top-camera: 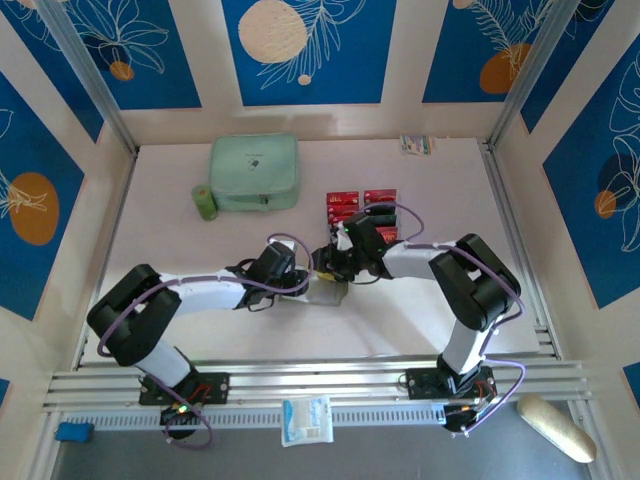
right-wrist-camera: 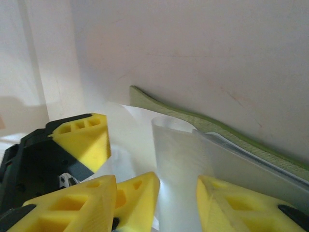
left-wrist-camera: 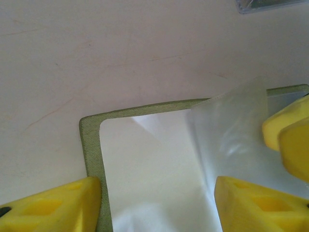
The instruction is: Put the credit cards into the card holder
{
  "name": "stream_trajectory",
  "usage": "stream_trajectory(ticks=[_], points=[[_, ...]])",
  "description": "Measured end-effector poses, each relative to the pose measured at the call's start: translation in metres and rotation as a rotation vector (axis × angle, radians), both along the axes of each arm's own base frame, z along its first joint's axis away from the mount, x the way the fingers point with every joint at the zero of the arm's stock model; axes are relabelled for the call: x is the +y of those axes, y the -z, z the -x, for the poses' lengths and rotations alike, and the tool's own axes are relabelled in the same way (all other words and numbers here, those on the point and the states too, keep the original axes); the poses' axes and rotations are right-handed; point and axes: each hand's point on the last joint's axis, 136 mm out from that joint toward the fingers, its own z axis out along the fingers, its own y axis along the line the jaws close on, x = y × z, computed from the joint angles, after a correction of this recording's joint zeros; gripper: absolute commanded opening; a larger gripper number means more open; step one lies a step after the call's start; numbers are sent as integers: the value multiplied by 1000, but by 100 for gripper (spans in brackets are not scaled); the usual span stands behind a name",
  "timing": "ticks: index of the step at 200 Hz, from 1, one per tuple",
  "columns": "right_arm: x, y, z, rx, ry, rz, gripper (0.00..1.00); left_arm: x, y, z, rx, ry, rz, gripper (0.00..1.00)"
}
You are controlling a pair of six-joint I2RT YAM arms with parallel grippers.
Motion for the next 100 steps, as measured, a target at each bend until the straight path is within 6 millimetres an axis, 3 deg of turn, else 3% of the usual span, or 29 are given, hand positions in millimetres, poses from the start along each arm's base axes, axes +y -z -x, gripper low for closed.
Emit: stream_trajectory(ticks=[44,100], points=[[-4,-16,-8,-51,18,-12,52,0,0,0,0,0,0,63],[-5,-16,-8,-50,20,-13,52,0,0,0,0,0,0,62]])
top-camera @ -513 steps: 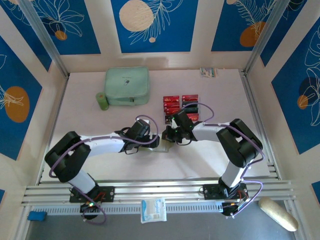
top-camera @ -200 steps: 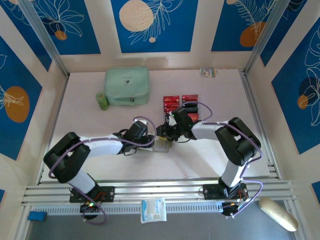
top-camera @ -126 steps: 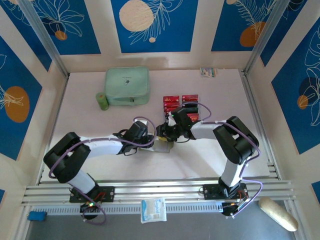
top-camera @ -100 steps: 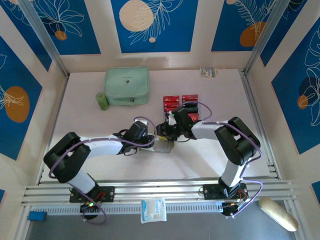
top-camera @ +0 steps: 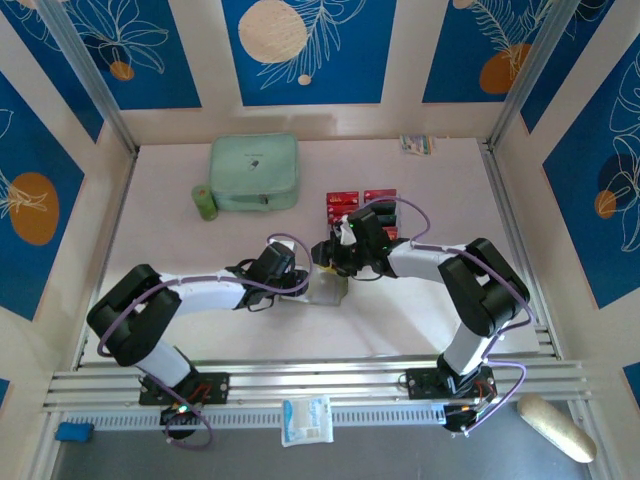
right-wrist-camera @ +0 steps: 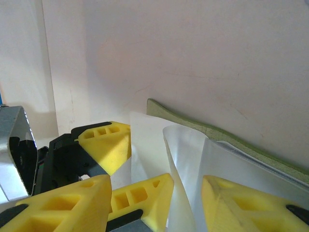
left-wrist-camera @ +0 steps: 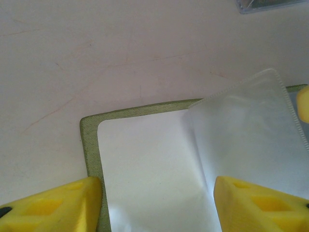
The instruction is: Put the credit cards into the card holder
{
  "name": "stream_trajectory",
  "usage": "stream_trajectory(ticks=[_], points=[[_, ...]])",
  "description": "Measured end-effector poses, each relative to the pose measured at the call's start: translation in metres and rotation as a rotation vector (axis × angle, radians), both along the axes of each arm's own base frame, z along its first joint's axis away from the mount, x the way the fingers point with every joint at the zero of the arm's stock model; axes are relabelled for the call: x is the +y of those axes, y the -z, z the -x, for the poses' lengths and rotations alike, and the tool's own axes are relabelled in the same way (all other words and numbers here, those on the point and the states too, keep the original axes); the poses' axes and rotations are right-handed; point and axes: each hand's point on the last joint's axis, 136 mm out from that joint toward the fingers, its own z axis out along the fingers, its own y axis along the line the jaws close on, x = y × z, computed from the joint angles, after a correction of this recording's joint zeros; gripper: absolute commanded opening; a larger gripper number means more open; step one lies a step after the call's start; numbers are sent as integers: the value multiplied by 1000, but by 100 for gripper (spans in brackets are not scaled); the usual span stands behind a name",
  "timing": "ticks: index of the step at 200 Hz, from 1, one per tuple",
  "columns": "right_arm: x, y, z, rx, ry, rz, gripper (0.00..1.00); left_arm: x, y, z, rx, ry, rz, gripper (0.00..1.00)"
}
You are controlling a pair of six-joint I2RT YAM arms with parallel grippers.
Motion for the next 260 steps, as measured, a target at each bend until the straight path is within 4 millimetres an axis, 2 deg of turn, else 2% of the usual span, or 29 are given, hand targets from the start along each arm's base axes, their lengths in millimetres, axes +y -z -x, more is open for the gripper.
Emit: stream_trajectory(ticks=[27,61,99,130,158,185,213,234,260], points=[[2,6,4,19,-12,4,52,0,0,0,0,0,0,64],[8,4,10,38,-37,-15,53,1,-8,1,-13,-4,16,78],[17,-3,14,58,-48,-41,53,7,-42,3,-83,-27,82,93],[32,-16,14,44,-65,-63,53,19,-69,6,-149,-51,110,96],[48,-21,11,39,-86,-76,53,29,-81,9,-182,-73,112,97],[57,-3,10,77,-88,-55,52,37,-79,12,-181,-89,95,99],[57,17,12,122,-84,-26,52,41,-71,15,-166,-91,77,99],[57,20,13,126,-84,-23,52,40,-64,15,-155,-82,57,99],[57,19,12,124,-84,-25,52,40,-43,15,-114,-73,5,100]])
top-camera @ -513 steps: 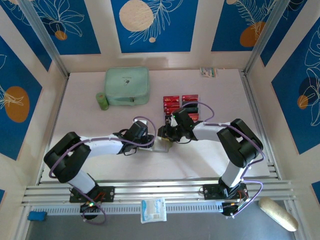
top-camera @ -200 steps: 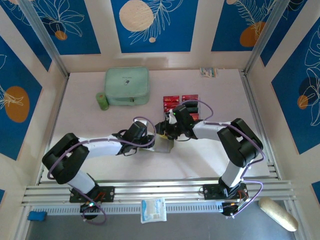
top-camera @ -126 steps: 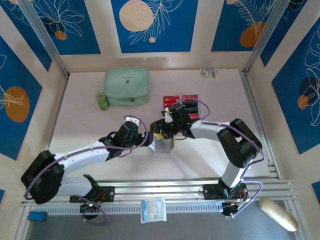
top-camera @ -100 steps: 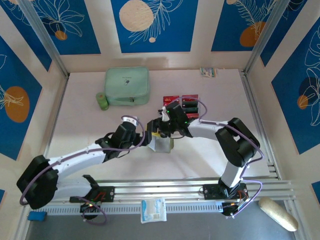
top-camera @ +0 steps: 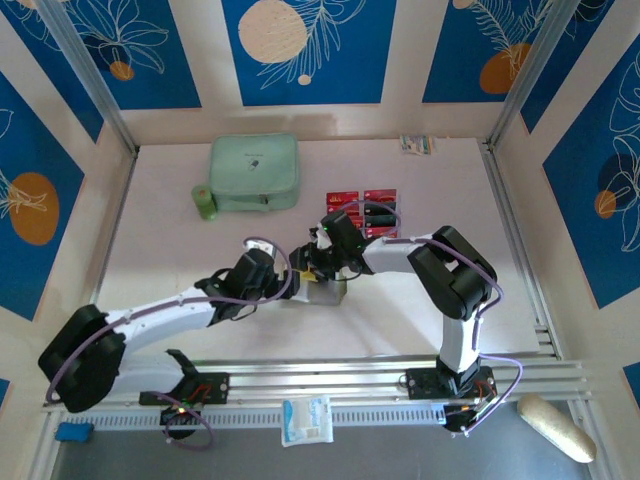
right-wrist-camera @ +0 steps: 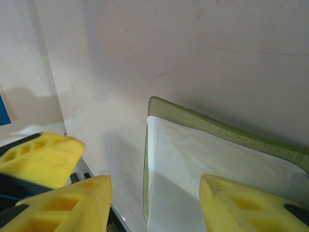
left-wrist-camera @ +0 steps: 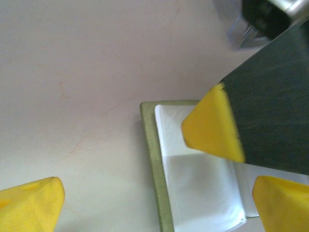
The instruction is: Put the credit cards into the card holder
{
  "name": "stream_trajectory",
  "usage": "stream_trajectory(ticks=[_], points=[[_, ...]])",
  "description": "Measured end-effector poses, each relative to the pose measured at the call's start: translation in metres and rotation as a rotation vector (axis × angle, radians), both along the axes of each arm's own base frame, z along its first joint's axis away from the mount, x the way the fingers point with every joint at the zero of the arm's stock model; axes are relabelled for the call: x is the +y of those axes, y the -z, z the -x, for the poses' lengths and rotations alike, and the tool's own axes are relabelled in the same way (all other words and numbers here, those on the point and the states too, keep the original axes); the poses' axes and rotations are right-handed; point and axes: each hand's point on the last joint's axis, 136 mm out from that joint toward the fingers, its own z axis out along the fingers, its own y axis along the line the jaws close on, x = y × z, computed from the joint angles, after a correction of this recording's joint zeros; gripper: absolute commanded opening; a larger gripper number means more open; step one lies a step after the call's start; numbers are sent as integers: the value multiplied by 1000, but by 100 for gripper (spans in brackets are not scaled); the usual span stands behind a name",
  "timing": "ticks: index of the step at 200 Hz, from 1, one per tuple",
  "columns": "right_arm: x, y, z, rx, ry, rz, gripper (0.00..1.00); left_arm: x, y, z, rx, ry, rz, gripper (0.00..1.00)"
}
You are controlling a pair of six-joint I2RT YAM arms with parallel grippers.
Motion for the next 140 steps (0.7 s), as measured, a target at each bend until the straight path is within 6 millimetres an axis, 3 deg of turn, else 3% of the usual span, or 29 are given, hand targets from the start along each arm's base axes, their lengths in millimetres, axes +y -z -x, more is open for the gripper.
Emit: stream_trajectory(ticks=[39,69,99,116,140], points=[[0,-1,0,1,-2,-3,52,3,29,2,59,8,-71,100],[-2,-3,-2,-3,5,-4,52,9,39,1,69,-14,-114,100],[-6,-19,-5,-37,13,-12,50,18,45,1,78,-49,-152,100],[-9,-26,-7,-61,18,-9,41,21,45,1,79,-61,-160,100],[-16,-19,-5,-69,12,28,17,23,46,1,81,-77,-163,100]])
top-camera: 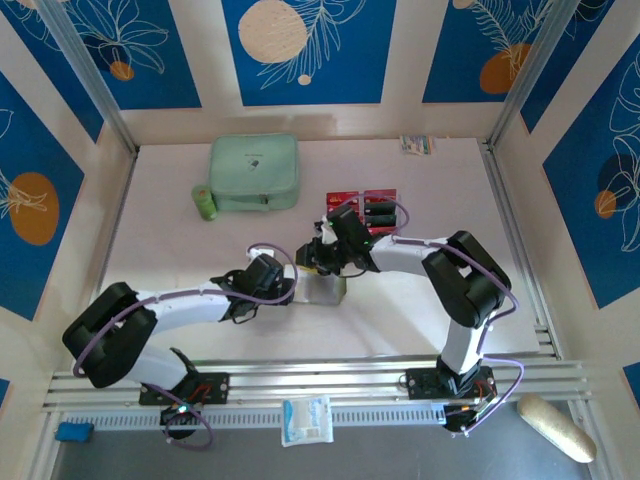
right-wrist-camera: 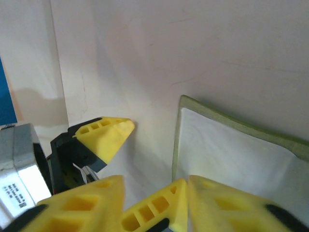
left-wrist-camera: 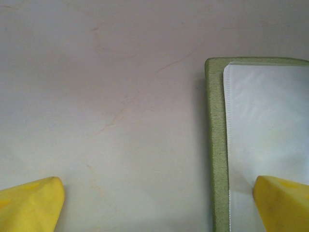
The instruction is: Put the credit cards into the card holder
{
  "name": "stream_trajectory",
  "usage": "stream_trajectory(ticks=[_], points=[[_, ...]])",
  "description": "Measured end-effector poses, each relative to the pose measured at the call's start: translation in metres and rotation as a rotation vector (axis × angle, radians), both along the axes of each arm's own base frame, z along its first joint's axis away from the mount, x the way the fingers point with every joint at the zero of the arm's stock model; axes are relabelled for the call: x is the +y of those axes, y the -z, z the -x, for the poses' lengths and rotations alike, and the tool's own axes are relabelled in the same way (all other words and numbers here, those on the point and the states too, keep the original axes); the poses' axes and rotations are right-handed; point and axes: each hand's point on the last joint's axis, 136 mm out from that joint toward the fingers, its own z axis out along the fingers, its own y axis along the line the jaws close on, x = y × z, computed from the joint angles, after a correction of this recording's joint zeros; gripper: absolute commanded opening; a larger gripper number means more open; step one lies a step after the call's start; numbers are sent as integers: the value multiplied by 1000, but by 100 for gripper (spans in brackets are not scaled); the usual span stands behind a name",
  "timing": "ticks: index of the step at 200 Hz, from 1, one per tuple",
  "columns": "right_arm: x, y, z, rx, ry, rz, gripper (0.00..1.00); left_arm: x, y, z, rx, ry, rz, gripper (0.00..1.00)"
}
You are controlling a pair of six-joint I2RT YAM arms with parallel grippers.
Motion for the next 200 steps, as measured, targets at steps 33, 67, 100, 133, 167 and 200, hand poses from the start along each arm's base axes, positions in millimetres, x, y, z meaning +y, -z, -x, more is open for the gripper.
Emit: stream_trajectory(ticks=[33,67,100,133,167,200], points=[[-9,13,6,16,-5,59,5,1,0,0,-1,-7,0,100],[-10,27,8,35,-18,96,2,1,0,0,-1,-7,1,100],[-7,43,10,59,-34,125,2,0,-3,-1,-7,-6,7,100],[-5,44,10,63,-38,124,2,-4,-14,-5,-27,-3,26,100],[-5,44,10,63,-38,124,1,-18,-31,-16,-54,10,59,100],[-5,44,10,64,-38,124,2,-21,-21,-18,-29,23,34,100]])
